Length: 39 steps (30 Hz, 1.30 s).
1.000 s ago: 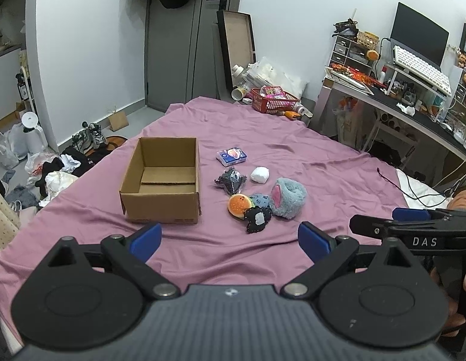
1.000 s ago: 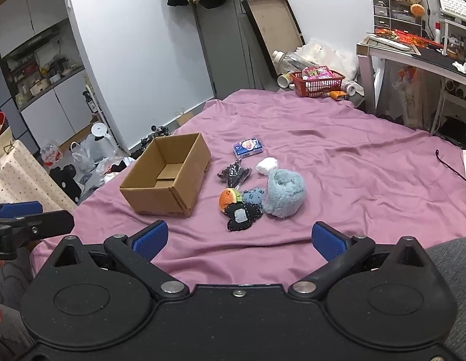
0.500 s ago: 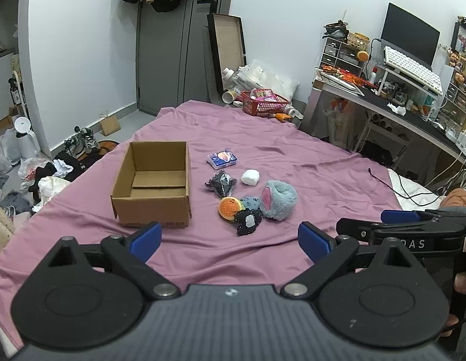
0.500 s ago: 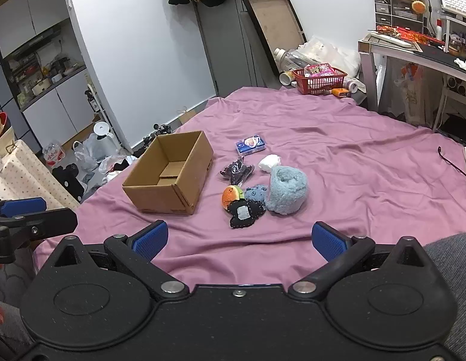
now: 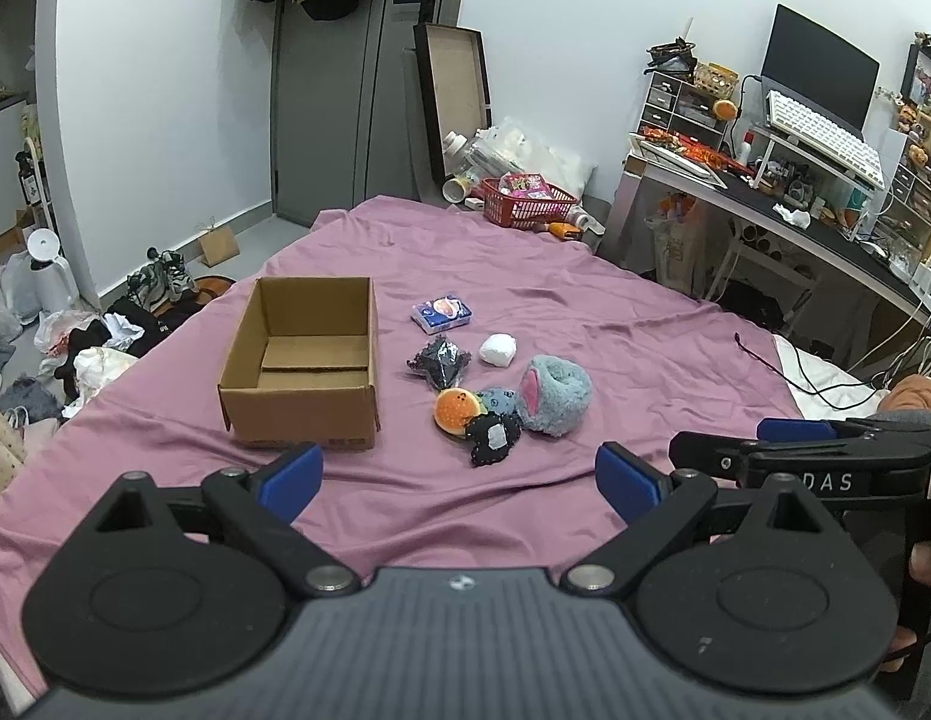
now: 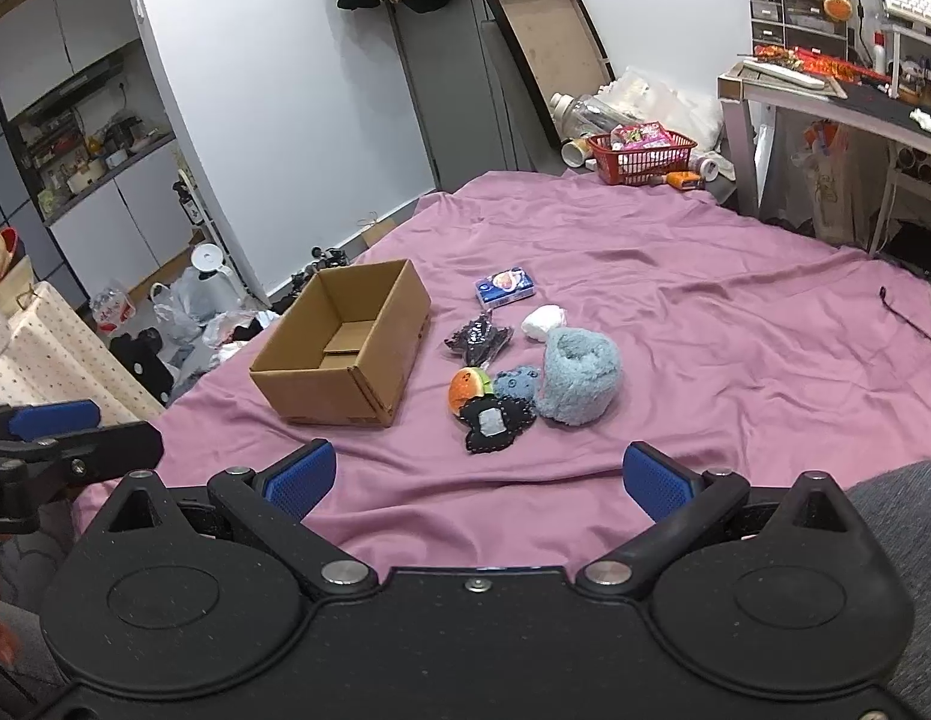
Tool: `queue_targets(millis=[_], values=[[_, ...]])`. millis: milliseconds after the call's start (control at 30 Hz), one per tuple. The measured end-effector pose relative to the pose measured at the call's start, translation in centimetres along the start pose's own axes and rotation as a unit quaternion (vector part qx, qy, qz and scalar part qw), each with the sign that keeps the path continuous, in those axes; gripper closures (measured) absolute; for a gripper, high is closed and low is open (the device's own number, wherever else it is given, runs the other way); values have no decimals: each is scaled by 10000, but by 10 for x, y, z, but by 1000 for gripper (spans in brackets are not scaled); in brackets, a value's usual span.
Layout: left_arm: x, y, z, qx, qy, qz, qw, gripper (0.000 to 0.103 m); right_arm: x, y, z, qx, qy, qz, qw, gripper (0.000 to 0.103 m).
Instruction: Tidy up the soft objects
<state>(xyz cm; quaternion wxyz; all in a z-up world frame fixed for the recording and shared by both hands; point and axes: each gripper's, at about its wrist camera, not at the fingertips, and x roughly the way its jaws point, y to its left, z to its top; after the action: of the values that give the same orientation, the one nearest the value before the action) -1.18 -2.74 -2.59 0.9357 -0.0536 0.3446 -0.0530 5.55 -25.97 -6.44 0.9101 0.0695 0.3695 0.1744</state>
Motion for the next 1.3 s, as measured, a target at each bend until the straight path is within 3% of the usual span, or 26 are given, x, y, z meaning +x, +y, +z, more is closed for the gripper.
queue_targets(millis=[800, 1100, 1300], values=[[2, 0, 3, 95, -74, -36, 9999, 6, 6, -5, 1, 47, -9, -77, 10000, 0], [40, 8, 24, -44, 145, -85, 9998, 6, 27, -20, 10, 158, 52, -169, 9997, 0], [77, 8, 37, -56, 326, -315, 9990, 6, 48, -35, 19, 329, 124, -283, 9990, 0]])
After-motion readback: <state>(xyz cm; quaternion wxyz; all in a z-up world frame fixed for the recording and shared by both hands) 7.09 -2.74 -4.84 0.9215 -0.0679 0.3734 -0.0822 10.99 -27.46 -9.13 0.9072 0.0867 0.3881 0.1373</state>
